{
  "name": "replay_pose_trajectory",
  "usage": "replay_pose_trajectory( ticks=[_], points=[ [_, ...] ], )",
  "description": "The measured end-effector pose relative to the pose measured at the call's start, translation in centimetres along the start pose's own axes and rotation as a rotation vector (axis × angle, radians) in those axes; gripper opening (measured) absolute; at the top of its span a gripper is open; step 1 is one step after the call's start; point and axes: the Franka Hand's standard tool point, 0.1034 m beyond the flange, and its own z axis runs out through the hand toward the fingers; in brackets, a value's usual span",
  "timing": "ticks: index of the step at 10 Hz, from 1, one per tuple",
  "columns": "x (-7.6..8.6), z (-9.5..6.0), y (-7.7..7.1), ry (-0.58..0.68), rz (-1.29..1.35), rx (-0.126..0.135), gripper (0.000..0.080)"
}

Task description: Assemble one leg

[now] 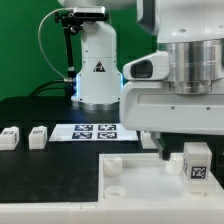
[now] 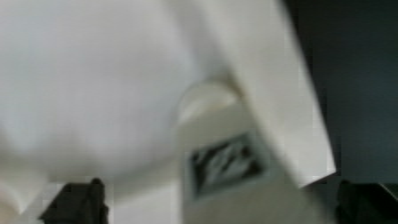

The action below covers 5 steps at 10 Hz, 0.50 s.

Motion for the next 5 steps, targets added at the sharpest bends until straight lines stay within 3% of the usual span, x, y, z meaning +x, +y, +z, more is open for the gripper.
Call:
replay_pose_trajectory(
  ticks=[1, 2, 3, 4, 5],
  points=[
    [-0.14, 0.09, -0.07, -0.004, 0.035, 0.003, 0.052],
    [-0.09, 0.08, 0.03, -0.004, 0.031, 0.003, 0.052],
    [-0.13, 0.08, -0.04, -0.005, 0.057, 0.006, 0.0369],
    [-0.17, 0.1, 0.01, -0.009, 0.215, 0.009, 0.0292],
    [-0.15, 0.12, 0.17, -0.012, 0.332, 0.009, 0.0292]
  ],
)
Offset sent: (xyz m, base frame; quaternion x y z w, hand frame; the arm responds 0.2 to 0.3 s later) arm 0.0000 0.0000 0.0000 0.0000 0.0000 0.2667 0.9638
